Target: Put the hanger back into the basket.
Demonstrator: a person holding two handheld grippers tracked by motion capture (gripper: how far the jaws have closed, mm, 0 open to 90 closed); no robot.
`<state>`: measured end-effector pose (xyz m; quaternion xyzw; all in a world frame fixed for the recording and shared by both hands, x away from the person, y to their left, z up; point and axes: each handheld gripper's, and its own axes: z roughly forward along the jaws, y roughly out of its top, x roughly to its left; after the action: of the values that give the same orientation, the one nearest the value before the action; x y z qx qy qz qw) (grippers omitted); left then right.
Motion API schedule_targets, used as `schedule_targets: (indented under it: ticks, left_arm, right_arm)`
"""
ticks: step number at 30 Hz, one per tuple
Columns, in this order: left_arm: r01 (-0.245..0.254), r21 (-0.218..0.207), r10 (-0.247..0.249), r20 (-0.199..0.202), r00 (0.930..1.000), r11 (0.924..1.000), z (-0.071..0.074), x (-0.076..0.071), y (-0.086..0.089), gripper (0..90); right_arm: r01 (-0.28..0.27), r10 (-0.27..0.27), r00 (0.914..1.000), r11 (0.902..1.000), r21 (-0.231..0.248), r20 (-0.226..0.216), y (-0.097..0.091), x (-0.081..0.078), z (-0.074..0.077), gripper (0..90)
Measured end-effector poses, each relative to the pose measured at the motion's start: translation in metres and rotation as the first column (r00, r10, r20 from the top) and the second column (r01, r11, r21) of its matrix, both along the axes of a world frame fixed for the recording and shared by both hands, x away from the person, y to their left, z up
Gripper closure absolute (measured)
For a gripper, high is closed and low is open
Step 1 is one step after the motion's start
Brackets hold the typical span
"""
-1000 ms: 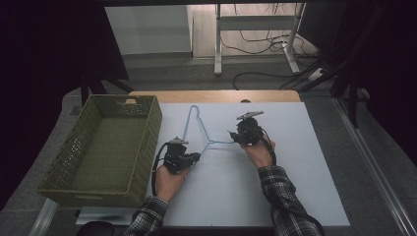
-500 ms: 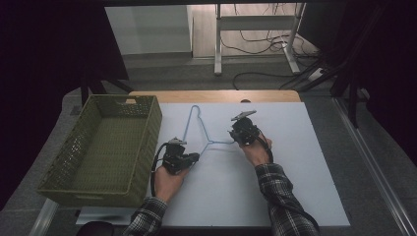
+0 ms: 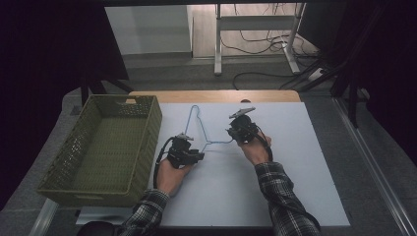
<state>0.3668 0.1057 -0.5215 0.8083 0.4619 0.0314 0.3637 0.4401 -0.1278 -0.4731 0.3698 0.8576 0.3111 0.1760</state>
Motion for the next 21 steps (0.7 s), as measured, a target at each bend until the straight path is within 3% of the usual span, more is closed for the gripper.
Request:
schedule_targets:
  ticks: [5,6,11,15,17,19,21]
  left_arm:
    - [0.014,-0.002,-0.014,-0.009,0.9999,0.9999,0.0,0.0,-0.003,78.4]
    - [0.018,0.015,-0.018,-0.007,0.9998,0.9997,0.001,0.0,-0.003,81.3]
    - [0.005,-0.01,-0.005,-0.023,0.9997,0.9999,0.002,0.0,-0.001,84.7]
    - [-0.009,-0.045,0.008,-0.021,0.9998,0.9989,0.003,-0.001,0.003,86.8]
    - [-0.015,-0.047,0.014,-0.019,0.9997,0.9988,0.004,-0.001,0.003,86.9]
    - [-0.009,-0.061,0.008,-0.022,0.9997,0.9981,0.006,-0.001,0.004,86.9]
    - [-0.015,-0.065,0.014,-0.019,0.9997,0.9977,0.007,-0.001,0.004,86.9]
  right_arm:
    - [-0.002,0.002,1.0,1.0,0.001,0.0,0.001,-0.001,0.002,85.0]
    - [-0.004,0.004,1.0,1.0,0.002,-0.001,0.001,-0.001,0.002,84.9]
    - [-0.007,0.008,1.0,0.9999,0.012,-0.005,0.001,-0.002,0.005,84.3]
    - [-0.021,0.021,0.9998,0.9991,0.036,0.0,-0.001,-0.005,0.013,79.0]
    - [-0.026,0.025,0.9995,0.997,0.072,0.017,-0.005,-0.009,0.022,70.1]
    - [-0.045,0.043,0.9988,0.9939,0.101,0.021,-0.013,-0.018,0.038,67.4]
    - [-0.05,0.047,0.9984,0.9939,0.098,0.032,-0.015,-0.022,0.043,66.3]
